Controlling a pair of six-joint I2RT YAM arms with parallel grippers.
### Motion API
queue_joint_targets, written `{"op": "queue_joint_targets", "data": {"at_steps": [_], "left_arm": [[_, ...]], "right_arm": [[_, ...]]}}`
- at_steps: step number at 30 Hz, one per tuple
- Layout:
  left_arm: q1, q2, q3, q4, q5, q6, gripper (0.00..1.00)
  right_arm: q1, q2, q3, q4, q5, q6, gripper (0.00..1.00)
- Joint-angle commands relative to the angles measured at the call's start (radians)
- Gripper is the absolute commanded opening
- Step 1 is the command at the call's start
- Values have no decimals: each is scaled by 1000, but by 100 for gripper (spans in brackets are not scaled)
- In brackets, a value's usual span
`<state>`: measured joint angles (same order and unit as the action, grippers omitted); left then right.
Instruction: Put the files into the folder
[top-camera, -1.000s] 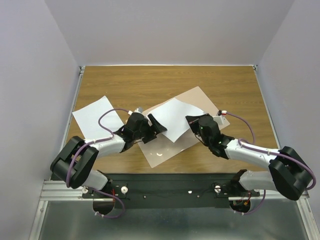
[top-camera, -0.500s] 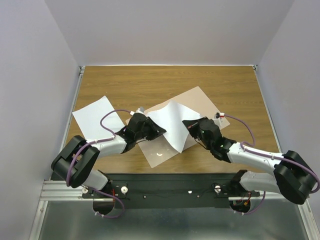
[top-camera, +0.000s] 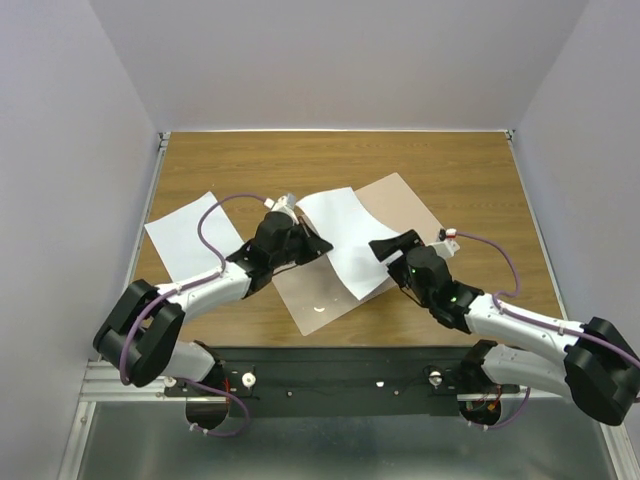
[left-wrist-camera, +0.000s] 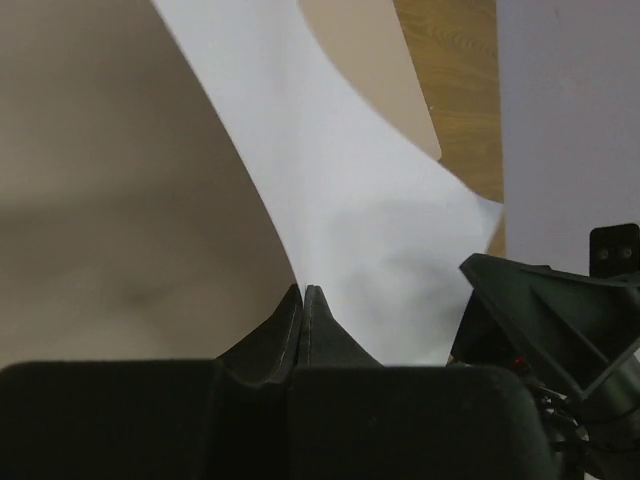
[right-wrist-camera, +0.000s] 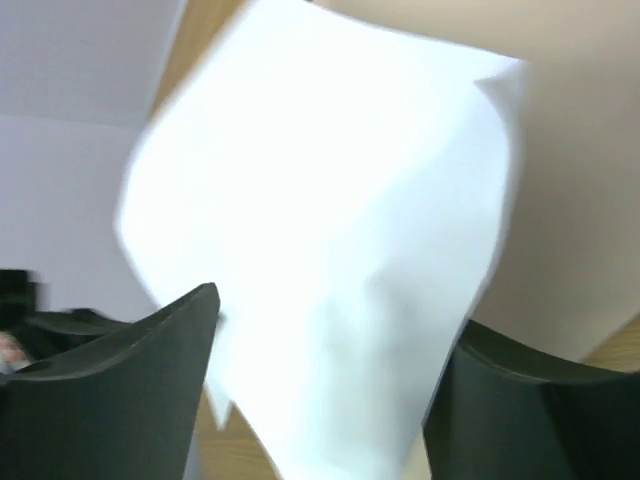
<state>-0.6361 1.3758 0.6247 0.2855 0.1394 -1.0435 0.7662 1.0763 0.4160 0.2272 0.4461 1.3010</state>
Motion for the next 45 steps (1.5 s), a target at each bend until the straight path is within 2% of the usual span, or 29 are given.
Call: {"op": "queue_joint_targets", "data": {"at_steps": [1,4,11,15,20,22,27,30,33,34,35,40,41,45], "left_arm": [[1,-41,95,-170,-66,347,0],[3,-58,50,-171,-43,352,0],[29,-58,-83,-125,69,315,0],[53,-67,-134,-125,60,330,0],[56,-113,-184,15,112,407,0],[56,-145,-180,55,109,442,0],[56,-264,-80,121,158,626,0],[55,-297,3,84,232,756,0],[56,-310,70,29,262,896,0],[55,-308,96,2,270,931,0],[55,-304,156,-56,299,963,0],[55,-297,299,-206,404,1230,0],[55,-303,319,-226,405,1252,0],[55,-334,374,-252,430,1298,0]], "right_arm": [[5,-35,-43,-114,77,-202,93],[5,-53,-42,-115,85,-270,100],[5,-23,1,-118,46,-474,100],[5,-1,44,-155,-12,-598,100],[5,-10,142,-157,-61,-799,100],[4,13,181,-152,-57,-827,100],[-18,79,326,-134,-75,-917,100],[-93,79,369,-111,-219,-965,100],[-209,50,398,-75,-429,-1063,100],[-255,45,405,-66,-548,-1103,100],[-274,42,412,-60,-594,-1167,100],[-398,83,487,-57,-802,-1204,100],[-416,89,510,-55,-881,-1213,100],[-459,100,549,-52,-1030,-1325,100]]}}
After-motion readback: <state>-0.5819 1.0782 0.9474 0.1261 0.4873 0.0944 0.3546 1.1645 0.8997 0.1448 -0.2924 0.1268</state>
